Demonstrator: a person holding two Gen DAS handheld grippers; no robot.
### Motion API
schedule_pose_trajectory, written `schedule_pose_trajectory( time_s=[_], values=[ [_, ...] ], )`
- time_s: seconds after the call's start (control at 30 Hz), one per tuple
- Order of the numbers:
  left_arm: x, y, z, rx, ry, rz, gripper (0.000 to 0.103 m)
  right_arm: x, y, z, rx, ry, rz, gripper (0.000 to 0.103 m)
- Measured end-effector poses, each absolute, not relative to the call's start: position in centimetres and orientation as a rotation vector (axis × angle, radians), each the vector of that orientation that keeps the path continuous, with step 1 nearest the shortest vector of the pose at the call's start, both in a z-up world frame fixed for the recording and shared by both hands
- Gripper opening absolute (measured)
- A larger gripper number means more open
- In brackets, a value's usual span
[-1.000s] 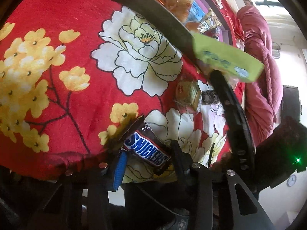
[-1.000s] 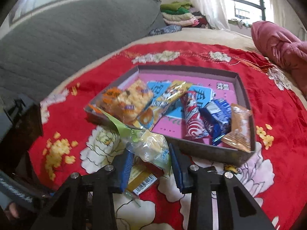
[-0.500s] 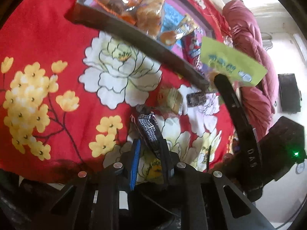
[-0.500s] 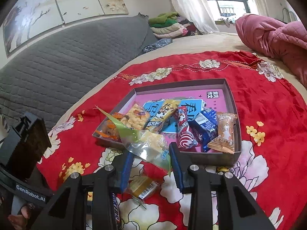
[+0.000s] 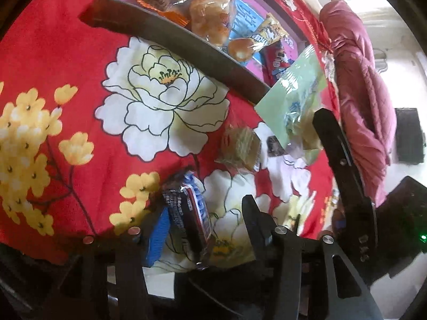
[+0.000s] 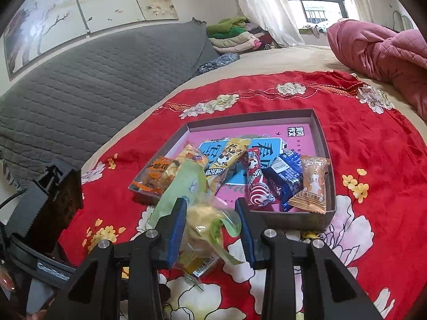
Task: Organize snacks
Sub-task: 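Grasp the Snickers bar with the left tool while the right grasps the green packet, then carry Snickers bar over box with left tool while right tool carries green packet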
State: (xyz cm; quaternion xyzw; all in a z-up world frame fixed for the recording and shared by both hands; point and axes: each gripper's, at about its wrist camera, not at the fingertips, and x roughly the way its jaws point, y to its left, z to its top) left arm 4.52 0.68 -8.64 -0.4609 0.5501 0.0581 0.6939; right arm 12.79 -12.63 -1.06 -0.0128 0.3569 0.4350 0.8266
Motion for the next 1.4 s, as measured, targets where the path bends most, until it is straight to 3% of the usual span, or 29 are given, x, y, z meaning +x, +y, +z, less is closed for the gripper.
schedule_pose_trajectory(
  time_s=[0.07,0.1,0.2,0.4,0.97,1.4],
  values=[
    [4.9,0.5,-8.6,-0.973,1.234,0.137,0.025,12.9,-12.6,-1.2,-0.037,0.764,0.914,0.038],
    [4.9,0.5,-8.7,-0.961,1.237,0.137,0.021,13.0,-12.6,-1.4,-0.043,0.774,0.912,0.037],
    [5.0,0.4,-8.6,-0.948,1.235,0.122,0.020,13.1,-12.4,-1.8,-0.049,0.796,0.922,0.031],
    [4.9,0.4,-7.3,-0.894,1.203,0.115,0.019,12.9,-11.7,-2.6,-0.099,0.830,0.921,0.030],
    [6.1,2.5,0.5,-0.655,0.998,0.158,0.018,13.7,-13.4,0.2,0.034,0.731,0.870,0.030],
    [10.6,3.1,1.6,-0.538,0.953,0.208,0.018,15.6,-13.4,1.2,0.064,0.689,0.789,0.030]
  ],
)
